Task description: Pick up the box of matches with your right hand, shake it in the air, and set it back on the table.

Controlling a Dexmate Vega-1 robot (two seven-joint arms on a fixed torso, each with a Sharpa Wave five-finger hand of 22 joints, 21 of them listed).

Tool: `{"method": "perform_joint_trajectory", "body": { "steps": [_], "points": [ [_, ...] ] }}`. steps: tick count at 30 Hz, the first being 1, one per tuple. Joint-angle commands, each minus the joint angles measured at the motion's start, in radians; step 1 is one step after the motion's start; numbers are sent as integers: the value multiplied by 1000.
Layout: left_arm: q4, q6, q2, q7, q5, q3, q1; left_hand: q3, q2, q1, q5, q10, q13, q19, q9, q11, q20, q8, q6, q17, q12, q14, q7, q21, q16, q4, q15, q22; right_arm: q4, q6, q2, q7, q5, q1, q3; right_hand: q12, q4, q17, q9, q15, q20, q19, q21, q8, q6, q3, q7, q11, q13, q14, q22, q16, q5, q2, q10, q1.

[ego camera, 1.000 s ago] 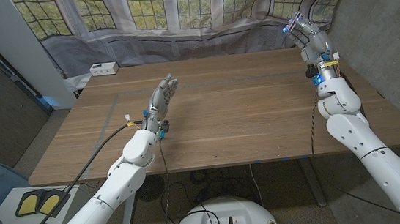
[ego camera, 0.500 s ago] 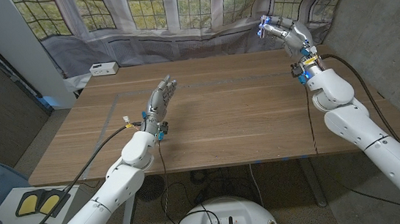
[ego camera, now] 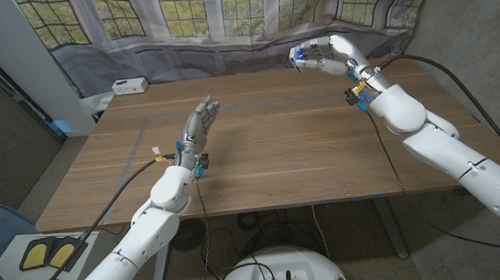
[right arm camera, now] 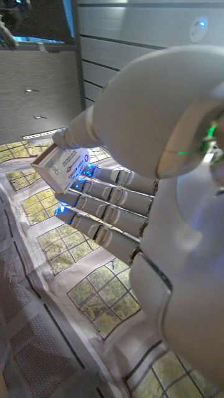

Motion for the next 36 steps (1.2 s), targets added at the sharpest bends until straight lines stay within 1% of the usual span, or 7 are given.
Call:
{"method": "perform_joint_trajectory", "body": {
  "steps": [1,4,9,20,27,29,36],
  "points": [
    [11,-10,-3,-3,-5,-4,0,8,8,9,-1,5,3,-5,4,-2,10,1,5,5,-3,5,-1,3,0,0,-1,4,-99,-186,-112,58,-563,65,-148,-4,2,-3,2,-48,-1,11,7,6,37,9,-18,6,2,9,4,-3,5,85,8,99],
    [17,-12,-5,-8,-7,-3,-4,8,8,9,-1,5,3,-6,4,-2,10,0,5,5,-3,6,-3,3,0,0,-1,4,-104,-232,-117,110,-589,73,-177,-2,3,-2,2,-55,-3,18,9,8,45,9,-17,6,2,17,4,-1,5,85,15,100],
    [23,-14,-6,-11,-8,-2,-9,8,8,9,-1,3,3,-7,4,-4,12,0,5,5,-4,6,-2,2,1,0,1,4,-96,-265,-115,141,-518,64,-173,-4,3,-2,2,-53,-3,24,11,7,45,9,-18,10,2,27,4,1,5,84,13,101],
    [30,-10,-7,-23,-14,4,-18,8,8,8,-1,5,3,-7,4,-3,11,1,7,5,-3,6,-1,3,0,0,1,4,-102,-286,-116,145,-244,22,-91,-6,7,-1,2,-46,-2,25,10,4,44,7,-13,13,2,23,4,-3,4,84,13,98],
    [28,-7,-7,-24,-12,6,-20,8,8,8,-1,5,3,-7,4,-4,12,1,7,5,-3,7,-1,3,1,0,2,4,-66,-258,-92,187,52,0,-20,-9,6,3,2,-41,2,21,8,1,42,6,-7,18,3,17,4,-4,4,86,10,101],
    [28,-7,-7,-23,-13,7,-21,8,8,8,-1,6,3,-7,4,-3,11,1,7,5,-3,5,0,3,0,0,2,4,-47,-233,-73,167,118,-14,3,-8,6,4,2,-40,3,20,7,1,43,6,-2,23,3,19,4,-4,4,86,12,102],
    [21,-3,-4,-20,-8,7,-21,8,9,8,-1,5,3,-8,4,-2,11,1,8,5,-3,5,1,3,0,0,3,4,20,-107,0,18,209,-65,70,-8,6,8,2,-39,5,17,6,1,46,8,-3,22,3,19,4,-2,6,95,14,108]
  ]
}}
